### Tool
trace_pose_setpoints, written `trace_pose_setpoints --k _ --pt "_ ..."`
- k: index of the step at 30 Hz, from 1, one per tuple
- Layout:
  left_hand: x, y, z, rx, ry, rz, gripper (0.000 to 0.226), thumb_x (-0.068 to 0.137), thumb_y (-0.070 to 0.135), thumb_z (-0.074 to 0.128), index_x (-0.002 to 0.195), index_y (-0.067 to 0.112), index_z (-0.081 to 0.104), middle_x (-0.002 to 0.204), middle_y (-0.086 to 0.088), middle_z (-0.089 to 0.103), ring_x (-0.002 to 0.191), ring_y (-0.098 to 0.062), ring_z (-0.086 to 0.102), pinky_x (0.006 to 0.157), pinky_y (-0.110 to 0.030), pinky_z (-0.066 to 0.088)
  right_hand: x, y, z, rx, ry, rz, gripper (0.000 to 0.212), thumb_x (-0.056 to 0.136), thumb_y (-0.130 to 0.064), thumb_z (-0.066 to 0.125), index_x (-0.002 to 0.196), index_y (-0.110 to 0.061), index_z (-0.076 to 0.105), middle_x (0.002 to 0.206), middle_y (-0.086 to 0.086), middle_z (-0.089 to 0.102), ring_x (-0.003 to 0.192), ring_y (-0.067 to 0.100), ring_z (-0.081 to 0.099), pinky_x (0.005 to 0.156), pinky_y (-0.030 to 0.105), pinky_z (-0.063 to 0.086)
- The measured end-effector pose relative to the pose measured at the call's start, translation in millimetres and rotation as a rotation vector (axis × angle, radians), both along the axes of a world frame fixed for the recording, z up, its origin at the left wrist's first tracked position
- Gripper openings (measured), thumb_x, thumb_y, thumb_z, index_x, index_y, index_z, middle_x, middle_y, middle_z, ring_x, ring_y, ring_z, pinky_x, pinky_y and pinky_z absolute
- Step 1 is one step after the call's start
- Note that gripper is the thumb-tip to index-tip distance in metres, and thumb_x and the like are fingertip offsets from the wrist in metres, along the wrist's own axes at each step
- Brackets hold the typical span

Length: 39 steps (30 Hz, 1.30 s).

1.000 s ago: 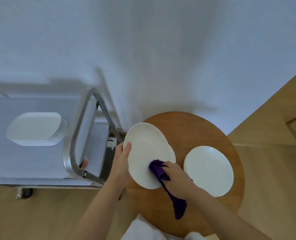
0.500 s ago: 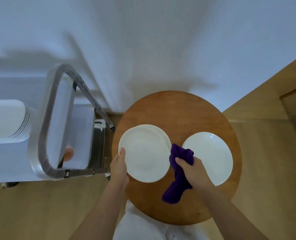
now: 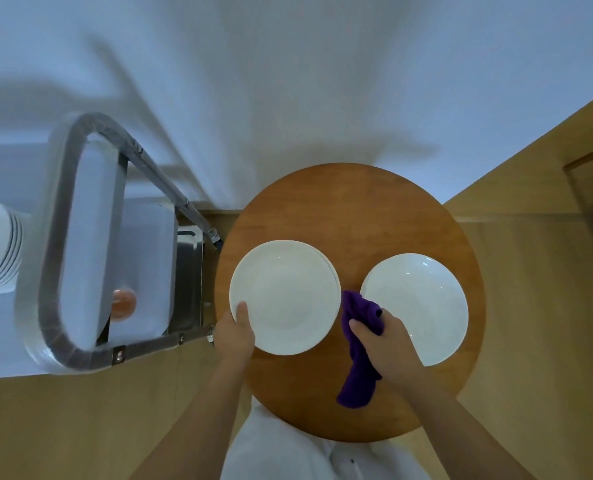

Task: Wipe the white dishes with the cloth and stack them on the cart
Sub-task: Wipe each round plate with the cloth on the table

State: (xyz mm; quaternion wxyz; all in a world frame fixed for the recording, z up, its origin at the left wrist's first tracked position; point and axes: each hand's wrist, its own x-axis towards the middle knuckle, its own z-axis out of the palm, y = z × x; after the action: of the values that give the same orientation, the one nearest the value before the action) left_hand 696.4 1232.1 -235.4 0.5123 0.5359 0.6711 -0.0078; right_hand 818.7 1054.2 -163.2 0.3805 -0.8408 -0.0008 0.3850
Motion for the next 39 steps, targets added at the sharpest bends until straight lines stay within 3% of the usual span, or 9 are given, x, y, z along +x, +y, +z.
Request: trace_pose_setpoints --k 4,11,15,18,21,24,27,33,39 --pt "4.5 7.4 -8.3 0.101 0.093 0.033 0.057 0.095 0.046 0.050 0.136 0.009 0.037 0.134 -0.017 0.046 0.118 -0.036 0.051 0.096 -0.051 0.047 1.5 -2.3 -4.8 0.002 -0.001 0.027 0.018 0.091 -0.024 0.059 0.085 -0.032 0.044 0.079 -0.007 0.059 0.070 0.011 0.060 0.050 0.011 0.040" --pt "-1.4 11.1 -36.3 0.092 0.272 -0.312 0.069 0.095 0.057 0.034 0.151 0.020 0.018 0.146 -0.018 0.036 0.131 -0.042 0.038 0.107 -0.059 0.035 6.0 -11.4 -14.3 0.010 0.003 0.059 0.017 0.091 -0.025 0.059 0.089 -0.033 0.044 0.083 -0.008 0.059 0.072 0.012 0.060 0.052 0.012 0.042" --pt "7.2 8.2 -33.8 0.133 0.333 -0.346 0.079 0.095 0.052 0.043 0.153 0.020 0.000 0.154 -0.018 0.022 0.139 -0.042 0.026 0.111 -0.058 0.027 10.7 -22.0 -17.8 0.021 0.008 0.029 0.015 0.091 -0.024 0.059 0.092 -0.031 0.046 0.086 -0.006 0.060 0.076 0.013 0.061 0.057 0.017 0.046" --pt "22.0 -9.0 -18.8 0.376 0.316 -0.406 0.081 0.093 0.044 0.054 0.153 0.016 0.008 0.157 -0.014 0.019 0.142 -0.038 0.022 0.113 -0.055 0.021 16.5 -31.2 -18.8 0.038 -0.001 -0.022 0.015 0.091 -0.023 0.059 0.094 -0.030 0.045 0.086 -0.007 0.059 0.076 0.014 0.060 0.058 0.017 0.047" --pt "43.5 -42.8 -7.4 0.537 0.217 -0.590 0.065 0.092 0.039 0.057 0.148 0.018 0.030 0.149 -0.011 0.037 0.134 -0.032 0.037 0.111 -0.050 0.027 24.3 -41.5 -19.0 0.035 -0.005 -0.060 0.014 0.091 -0.023 0.058 0.098 -0.026 0.046 0.087 -0.005 0.059 0.077 0.014 0.060 0.061 0.018 0.048" --pt "71.6 -81.0 -5.1 0.426 0.135 -0.775 0.040 0.095 0.044 0.051 0.128 0.023 0.054 0.120 0.001 0.063 0.099 -0.013 0.058 0.088 -0.029 0.047 34.0 -53.0 -17.8 0.026 0.001 -0.095 0.015 0.091 -0.022 0.058 0.101 -0.024 0.046 0.088 -0.004 0.059 0.077 0.014 0.060 0.061 0.018 0.049" --pt "102.3 -109.8 -5.9 0.291 0.130 -0.941 0.035 0.095 0.049 0.047 0.113 0.021 0.056 0.093 0.009 0.059 0.075 -0.006 0.052 0.070 -0.017 0.042 44.5 -67.6 -15.4 0.024 0.007 -0.131 0.018 0.091 -0.023 0.059 0.103 -0.023 0.046 0.090 -0.003 0.059 0.079 0.015 0.060 0.062 0.018 0.050" --pt "138.5 -118.5 -14.5 0.180 0.256 -1.051 0.033 0.095 0.051 0.047 0.102 0.019 0.055 0.103 0.000 0.064 0.094 -0.019 0.063 0.089 -0.034 0.053 59.7 -95.9 -14.1 0.071 0.005 -0.233 0.025 0.091 -0.025 0.059 0.112 -0.018 0.049 0.095 0.002 0.062 0.081 0.018 0.062 0.060 0.021 0.049" --pt "150.5 -117.4 -11.4 0.178 0.277 -1.105 0.030 0.100 0.036 0.042 0.111 0.014 0.060 0.110 -0.005 0.064 0.103 -0.022 0.061 0.087 -0.033 0.048 64.9 -114.9 -16.7 0.149 0.005 -0.377 0.041 0.087 -0.024 0.065 0.114 -0.031 0.035 0.097 -0.012 0.053 0.081 0.013 0.060 0.048 0.013 0.045"
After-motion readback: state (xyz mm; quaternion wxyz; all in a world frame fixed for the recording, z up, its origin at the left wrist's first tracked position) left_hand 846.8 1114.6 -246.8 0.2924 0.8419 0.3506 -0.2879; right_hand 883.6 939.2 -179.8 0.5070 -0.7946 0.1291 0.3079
